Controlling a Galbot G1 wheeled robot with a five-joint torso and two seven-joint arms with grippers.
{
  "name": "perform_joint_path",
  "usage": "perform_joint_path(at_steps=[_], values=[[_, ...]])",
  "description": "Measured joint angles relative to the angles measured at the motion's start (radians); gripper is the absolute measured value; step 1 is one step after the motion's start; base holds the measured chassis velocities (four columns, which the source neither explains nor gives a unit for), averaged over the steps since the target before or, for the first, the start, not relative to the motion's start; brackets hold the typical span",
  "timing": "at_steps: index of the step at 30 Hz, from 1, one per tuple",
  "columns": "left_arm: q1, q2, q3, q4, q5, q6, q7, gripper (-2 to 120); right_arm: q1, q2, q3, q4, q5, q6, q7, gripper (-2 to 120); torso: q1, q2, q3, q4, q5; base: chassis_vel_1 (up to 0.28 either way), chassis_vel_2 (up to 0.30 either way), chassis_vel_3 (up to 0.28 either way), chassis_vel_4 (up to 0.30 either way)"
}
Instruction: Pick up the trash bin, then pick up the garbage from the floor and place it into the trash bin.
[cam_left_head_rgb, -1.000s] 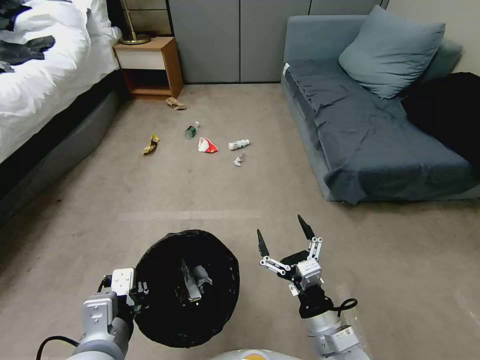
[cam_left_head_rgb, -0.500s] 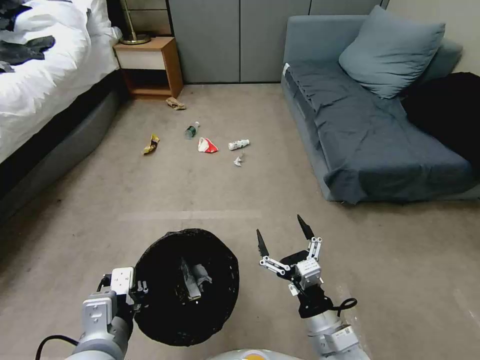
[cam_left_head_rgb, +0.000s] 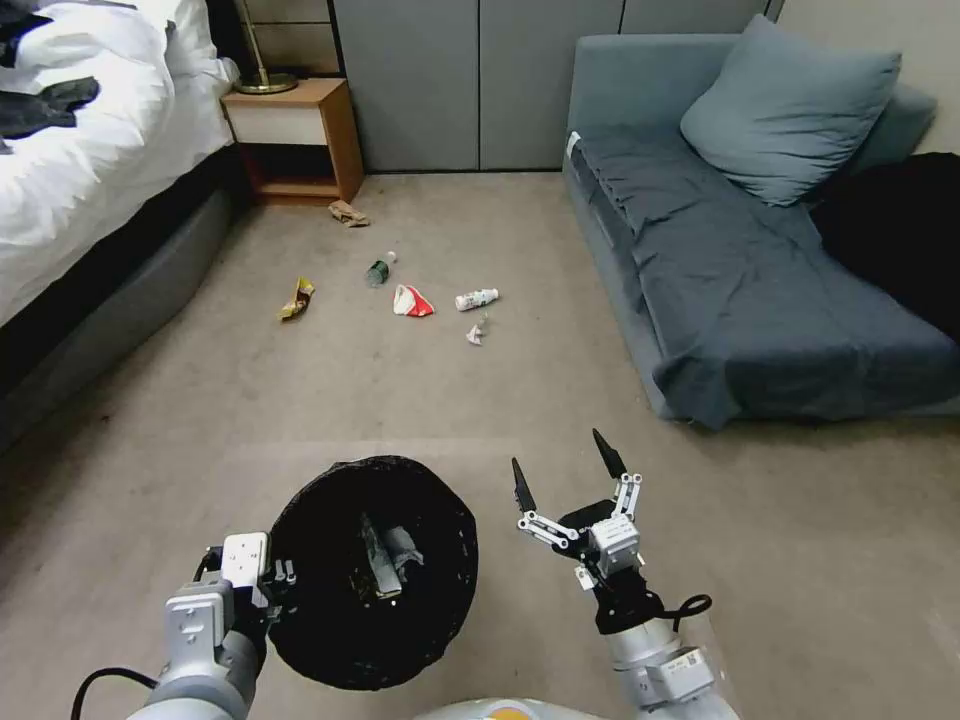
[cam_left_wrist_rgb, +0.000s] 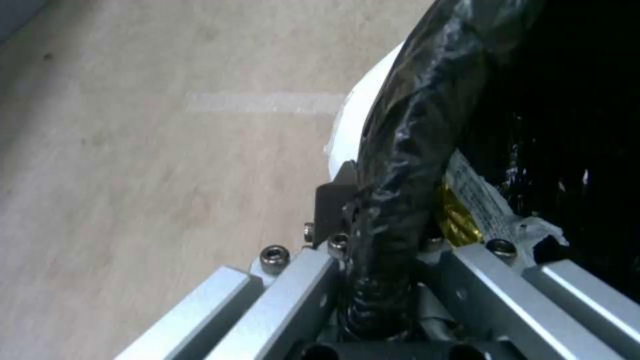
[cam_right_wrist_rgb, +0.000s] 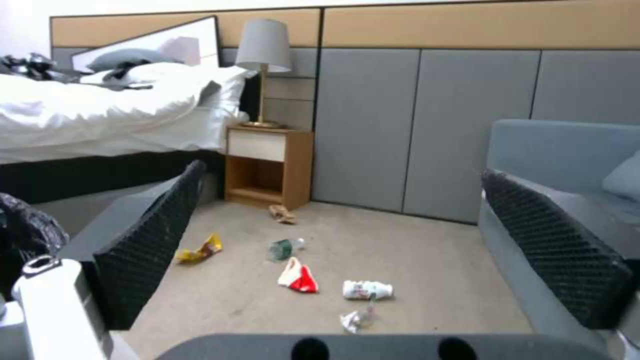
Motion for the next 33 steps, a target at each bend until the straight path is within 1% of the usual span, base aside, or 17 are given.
perform_joint_path(at_steps=[4,33], values=[[0.001,-0.001,0.000,0.000,0.000,0.000,0.000,0,0.000,0.003,-0.005,-0.002,0.000,0.000,-0.001,100,0.000,0.000,0.000,-0.0001,0.0005,-0.208,0.197,0.200,-0.194],[0.006,-0.003,-0.007,-0.011,0.002,0.001,0.001,0,-0.001,-0.004,0.000,0.000,0.000,0.002,-0.003,100,0.000,0.000,0.000,-0.0001,0.0002,-0.186,0.188,0.182,-0.186]])
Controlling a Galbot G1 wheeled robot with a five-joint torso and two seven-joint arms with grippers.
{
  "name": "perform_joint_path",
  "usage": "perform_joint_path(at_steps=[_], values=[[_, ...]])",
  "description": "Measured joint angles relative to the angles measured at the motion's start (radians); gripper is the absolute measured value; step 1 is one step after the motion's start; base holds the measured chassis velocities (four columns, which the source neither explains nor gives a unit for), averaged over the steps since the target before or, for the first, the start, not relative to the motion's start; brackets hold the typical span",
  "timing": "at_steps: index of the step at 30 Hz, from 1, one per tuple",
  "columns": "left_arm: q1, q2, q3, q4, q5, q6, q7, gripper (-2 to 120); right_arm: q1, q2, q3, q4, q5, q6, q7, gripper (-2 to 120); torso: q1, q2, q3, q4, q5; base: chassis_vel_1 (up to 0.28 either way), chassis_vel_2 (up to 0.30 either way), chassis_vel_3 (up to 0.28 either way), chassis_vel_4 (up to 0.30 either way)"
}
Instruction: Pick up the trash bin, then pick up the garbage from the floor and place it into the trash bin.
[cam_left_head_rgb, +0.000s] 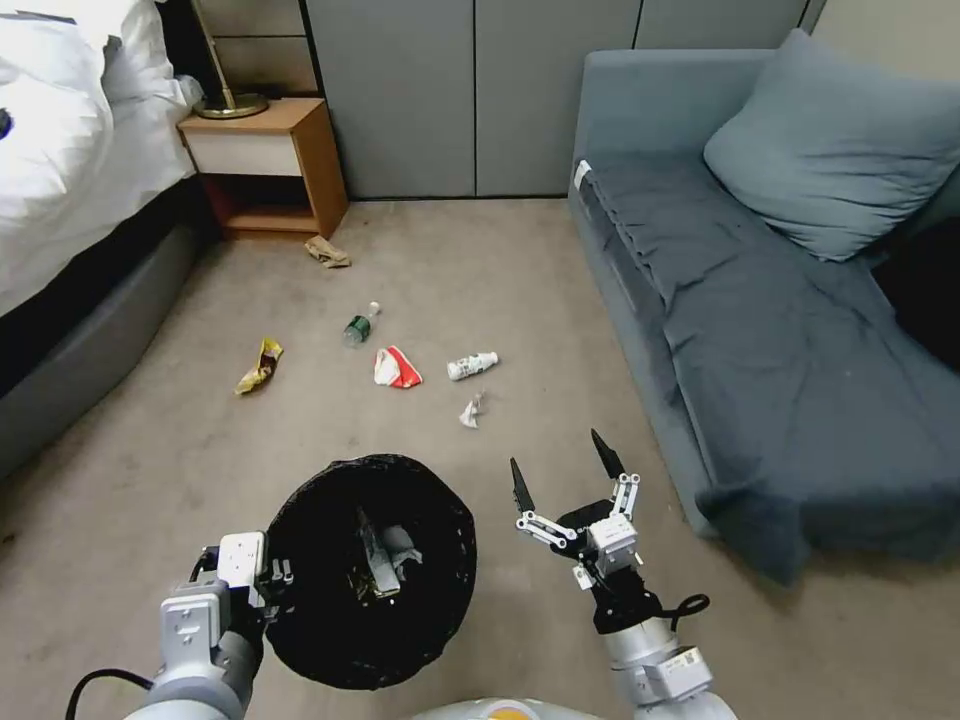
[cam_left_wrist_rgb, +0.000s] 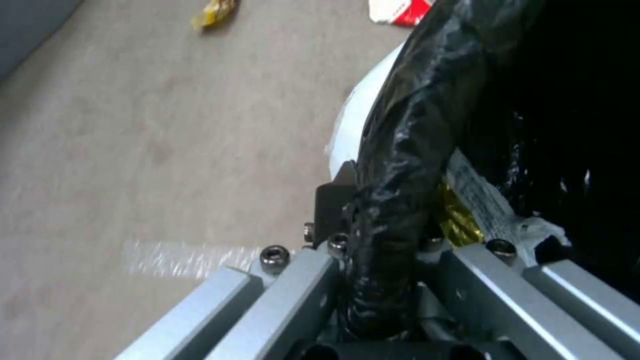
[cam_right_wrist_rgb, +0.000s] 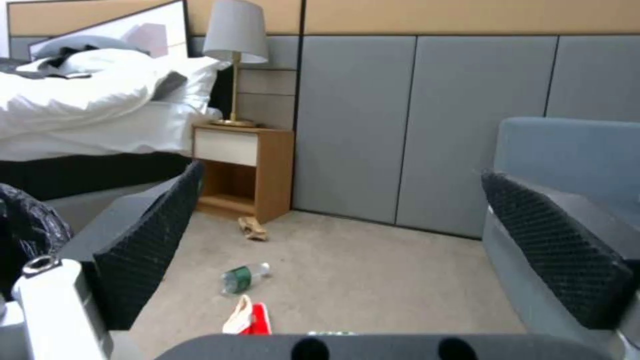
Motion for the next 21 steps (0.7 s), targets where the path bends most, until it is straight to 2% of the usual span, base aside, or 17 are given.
perform_joint_path(at_steps=[21], values=[[-0.006,0.000,-0.003,-0.001,0.000,0.000,0.000,0,0.005,-0.001,-0.001,-0.005,-0.001,0.003,0.000,100,0.000,0.000,0.000,0.0000,0.0000,-0.184,0.185,0.183,-0.185]])
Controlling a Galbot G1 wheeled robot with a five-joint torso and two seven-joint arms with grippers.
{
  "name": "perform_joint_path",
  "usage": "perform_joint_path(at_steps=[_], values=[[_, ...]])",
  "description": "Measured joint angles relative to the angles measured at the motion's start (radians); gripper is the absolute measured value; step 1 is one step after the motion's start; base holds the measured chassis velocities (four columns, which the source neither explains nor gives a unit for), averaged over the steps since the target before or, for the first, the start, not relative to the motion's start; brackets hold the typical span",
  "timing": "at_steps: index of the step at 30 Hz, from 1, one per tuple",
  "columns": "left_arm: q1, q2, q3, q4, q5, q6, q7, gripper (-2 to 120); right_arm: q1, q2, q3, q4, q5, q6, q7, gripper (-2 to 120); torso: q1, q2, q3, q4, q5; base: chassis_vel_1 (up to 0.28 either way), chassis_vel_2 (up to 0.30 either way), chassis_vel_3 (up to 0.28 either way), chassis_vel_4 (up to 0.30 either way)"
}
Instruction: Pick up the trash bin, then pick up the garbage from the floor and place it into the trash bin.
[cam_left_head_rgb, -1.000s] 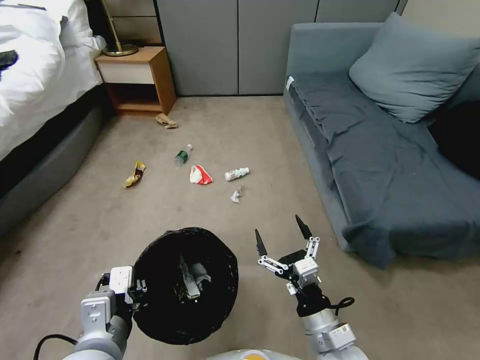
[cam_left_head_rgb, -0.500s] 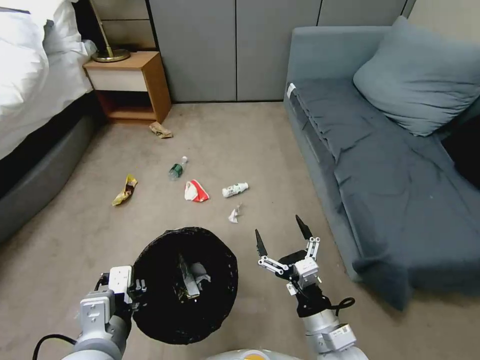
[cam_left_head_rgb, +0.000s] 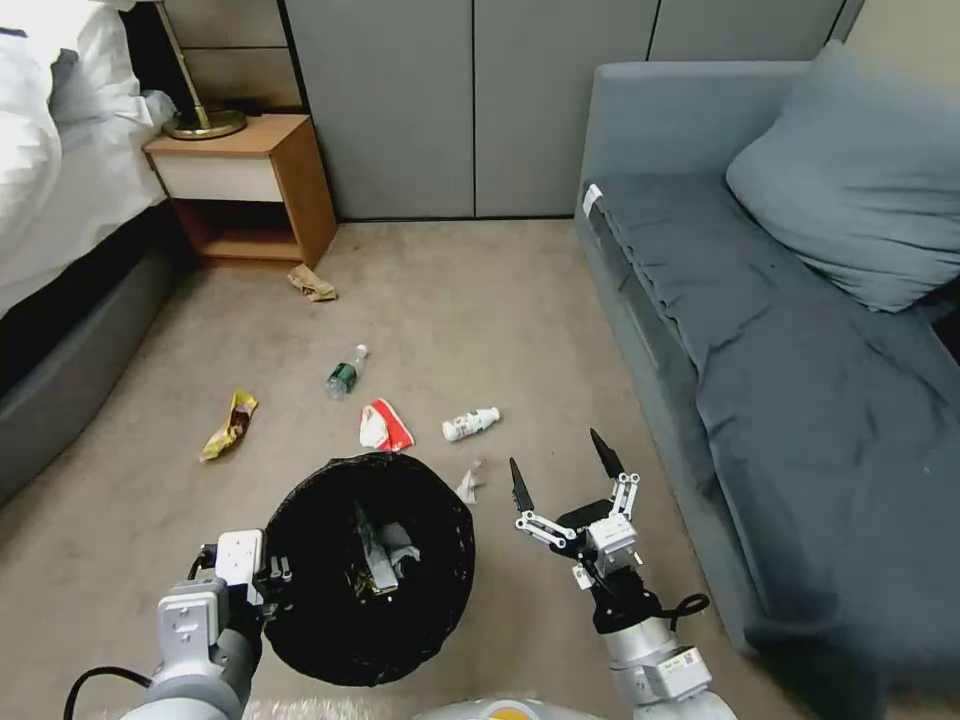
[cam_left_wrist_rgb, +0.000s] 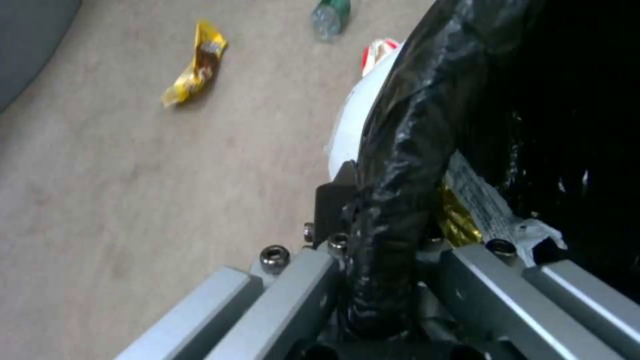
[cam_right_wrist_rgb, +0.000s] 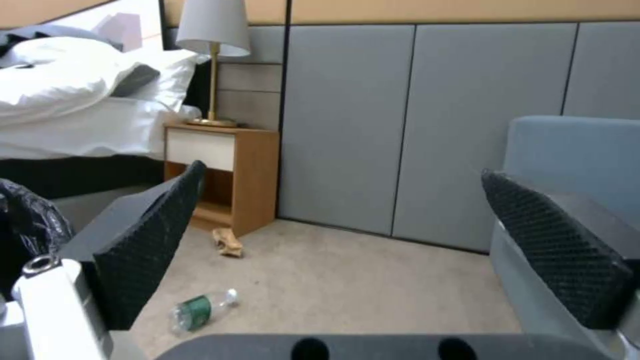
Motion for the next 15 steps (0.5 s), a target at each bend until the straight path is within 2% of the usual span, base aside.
perform_joint_path(at_steps=[15], values=[[-0.003,0.001,-0.001,0.006,-0.003,0.000,0.001,0,0.007,0.002,-0.002,-0.011,0.000,0.007,0.000,100,0.000,0.000,0.000,0.0001,0.0001,-0.195,0.185,0.186,-0.179]])
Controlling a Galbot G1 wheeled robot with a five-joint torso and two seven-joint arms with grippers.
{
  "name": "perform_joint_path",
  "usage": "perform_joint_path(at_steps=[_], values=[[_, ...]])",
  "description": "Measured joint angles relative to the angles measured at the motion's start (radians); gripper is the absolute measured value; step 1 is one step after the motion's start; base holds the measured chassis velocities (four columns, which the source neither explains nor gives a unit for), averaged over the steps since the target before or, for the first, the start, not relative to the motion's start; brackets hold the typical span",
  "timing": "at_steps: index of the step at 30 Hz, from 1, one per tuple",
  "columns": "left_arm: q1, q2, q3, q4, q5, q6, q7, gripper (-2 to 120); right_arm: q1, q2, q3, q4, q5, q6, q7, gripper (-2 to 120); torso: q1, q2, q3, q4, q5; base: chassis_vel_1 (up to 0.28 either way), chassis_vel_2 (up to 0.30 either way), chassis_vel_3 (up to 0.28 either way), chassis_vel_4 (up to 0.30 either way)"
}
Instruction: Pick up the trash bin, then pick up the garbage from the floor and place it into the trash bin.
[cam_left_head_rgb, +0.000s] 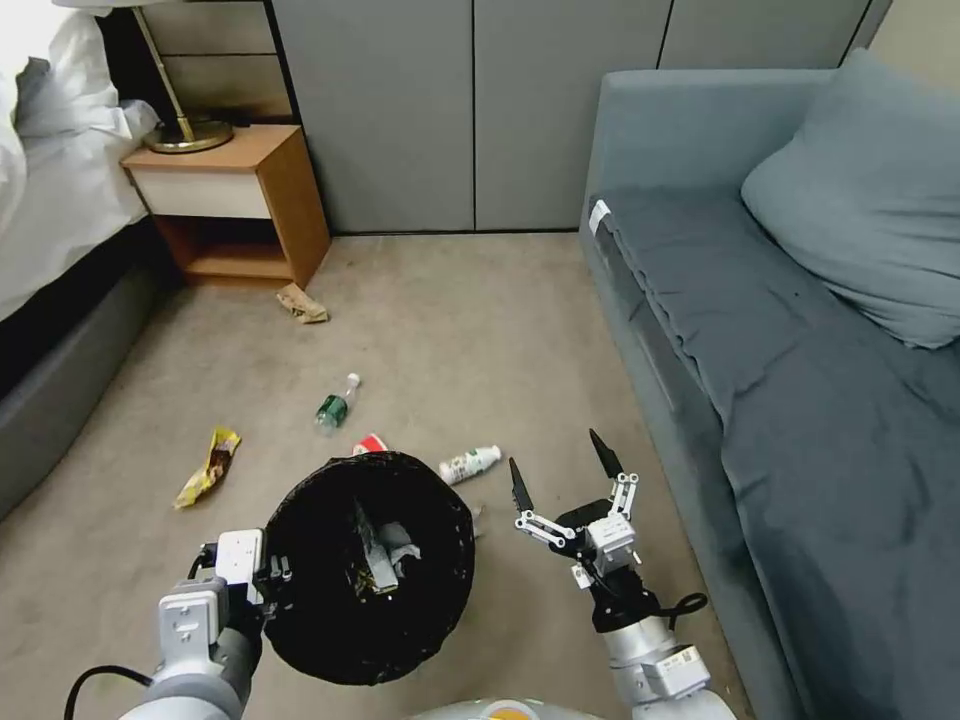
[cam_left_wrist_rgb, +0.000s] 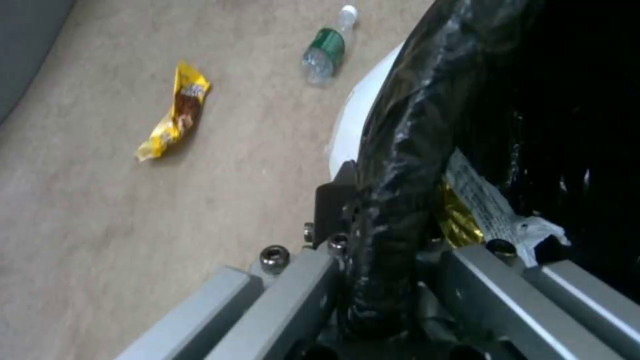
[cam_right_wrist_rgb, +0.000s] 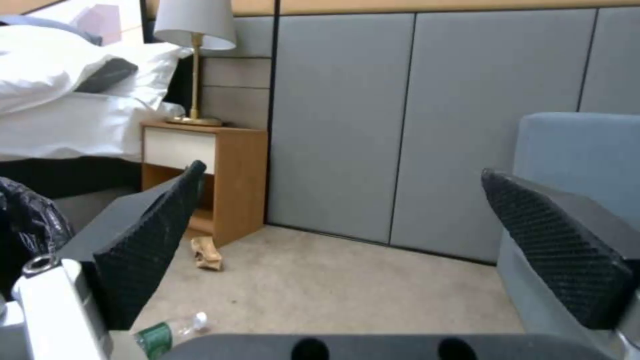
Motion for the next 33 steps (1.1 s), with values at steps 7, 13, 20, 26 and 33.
perform_joint_path(at_steps=[7,13,20,26,33], values=[[-0.002,-0.001,0.001,0.001,-0.007,0.000,0.000,0,0.003,0.001,0.000,-0.003,0.001,0.012,-0.004,100,0.000,0.000,0.000,-0.0001,-0.0002,-0.092,0.095,0.109,-0.101],[-0.001,-0.002,0.002,0.000,-0.016,0.000,-0.002,0,0.001,0.001,-0.002,-0.003,0.000,0.013,-0.008,100,0.000,0.000,0.000,-0.0001,-0.0001,0.000,0.000,0.000,0.000],[0.000,-0.003,0.003,-0.001,-0.016,0.000,-0.002,0,-0.001,0.002,-0.003,-0.003,-0.002,0.015,-0.009,100,0.000,0.000,0.000,-0.0001,-0.0001,0.000,0.000,0.000,0.000],[0.000,-0.004,0.005,-0.001,-0.016,0.000,-0.002,0,-0.002,0.003,-0.003,-0.003,-0.003,0.016,-0.009,100,0.000,0.000,0.000,-0.0001,-0.0001,0.000,0.000,0.000,0.000],[0.000,-0.004,0.004,-0.003,-0.017,0.000,-0.002,0,-0.001,0.003,-0.003,-0.003,-0.004,0.016,-0.008,100,0.000,0.000,0.000,-0.0001,-0.0001,0.048,0.040,0.036,0.047]])
